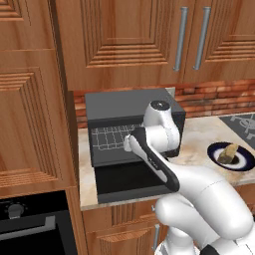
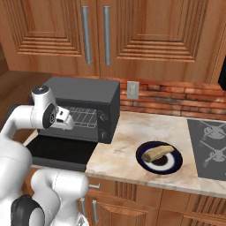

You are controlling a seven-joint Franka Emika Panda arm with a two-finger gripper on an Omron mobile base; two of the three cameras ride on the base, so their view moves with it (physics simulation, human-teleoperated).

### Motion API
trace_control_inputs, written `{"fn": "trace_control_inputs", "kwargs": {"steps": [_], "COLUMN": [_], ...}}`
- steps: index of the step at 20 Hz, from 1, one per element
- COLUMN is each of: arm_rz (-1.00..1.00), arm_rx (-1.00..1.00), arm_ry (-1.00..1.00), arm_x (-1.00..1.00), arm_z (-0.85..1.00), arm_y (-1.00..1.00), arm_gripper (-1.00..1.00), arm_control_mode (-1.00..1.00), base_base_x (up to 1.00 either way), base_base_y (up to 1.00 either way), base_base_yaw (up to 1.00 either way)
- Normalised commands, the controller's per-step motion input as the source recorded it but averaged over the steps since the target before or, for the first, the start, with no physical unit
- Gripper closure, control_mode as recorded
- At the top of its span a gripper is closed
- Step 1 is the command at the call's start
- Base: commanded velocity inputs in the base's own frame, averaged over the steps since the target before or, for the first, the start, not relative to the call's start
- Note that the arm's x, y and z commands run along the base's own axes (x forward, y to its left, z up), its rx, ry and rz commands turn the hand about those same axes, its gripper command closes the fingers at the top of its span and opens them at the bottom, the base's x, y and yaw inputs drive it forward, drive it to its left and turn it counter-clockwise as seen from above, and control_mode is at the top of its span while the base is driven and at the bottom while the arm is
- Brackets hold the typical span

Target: Pull the toaster oven rack outwards. Pick up the baguette from the plate and place it on the toaster oven rack. Close the toaster oven door fully and set the temperature to the lowest setting.

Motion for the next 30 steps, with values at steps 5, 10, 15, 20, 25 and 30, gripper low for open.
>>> {"fn": "trace_control_inputs", "kwargs": {"steps": [5, 10, 15, 20, 25, 30], "arm_rz": [0.0, 0.0, 0.0, 0.0, 0.0, 0.0], "arm_rx": [0.0, 0.0, 0.0, 0.0, 0.0, 0.0], "arm_ry": [-0.08, -0.07, -0.04, 0.0, 0.0, 0.0], "arm_x": [0.0, 0.05, 0.12, 0.17, 0.21, 0.19], "arm_z": [-0.12, -0.08, -0.03, 0.0, -0.03, -0.12], "arm_y": [0.09, 0.05, 0.01, 0.0, 0.0, 0.0], "arm_gripper": [-1.0, -1.0, -1.0, -1.0, -1.0, -1.0], "arm_control_mode": [-1.0, -1.0, -1.0, -1.0, -1.0, -1.0], "base_base_x": [0.0, 0.0, 0.0, 0.0, 0.0, 0.0], "base_base_y": [0.0, 0.0, 0.0, 0.0, 0.0, 0.0], "base_base_yaw": [0.0, 0.0, 0.0, 0.0, 0.0, 0.0]}}
